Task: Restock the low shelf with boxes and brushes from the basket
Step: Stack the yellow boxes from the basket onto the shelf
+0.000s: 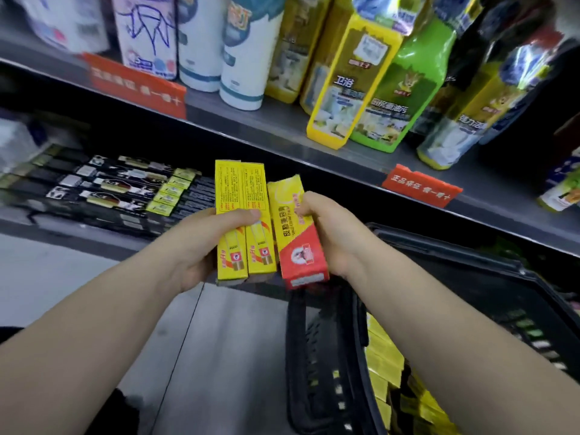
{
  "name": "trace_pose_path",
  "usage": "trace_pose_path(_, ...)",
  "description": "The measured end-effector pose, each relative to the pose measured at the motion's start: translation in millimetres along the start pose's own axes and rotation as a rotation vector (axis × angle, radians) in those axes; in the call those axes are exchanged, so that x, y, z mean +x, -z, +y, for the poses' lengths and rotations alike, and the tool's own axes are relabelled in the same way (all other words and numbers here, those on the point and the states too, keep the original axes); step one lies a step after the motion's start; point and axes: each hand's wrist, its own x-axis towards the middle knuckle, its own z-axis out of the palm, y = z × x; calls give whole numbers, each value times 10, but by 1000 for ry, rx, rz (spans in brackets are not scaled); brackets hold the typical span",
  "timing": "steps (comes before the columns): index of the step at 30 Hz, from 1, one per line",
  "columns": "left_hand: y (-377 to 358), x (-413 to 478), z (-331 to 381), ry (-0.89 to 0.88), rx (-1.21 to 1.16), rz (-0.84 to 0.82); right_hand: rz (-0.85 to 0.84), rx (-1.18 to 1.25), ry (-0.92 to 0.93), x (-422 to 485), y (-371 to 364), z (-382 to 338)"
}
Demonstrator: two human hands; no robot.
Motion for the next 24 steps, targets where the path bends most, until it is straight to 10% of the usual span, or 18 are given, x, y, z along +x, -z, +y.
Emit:
trace_pose_path(13,467,243,-95,6,35,176,174,-209,133,677,-41,-5)
trace_pose_path(24,659,412,-143,-12,117,294,-260,-421,179,687,440,-81)
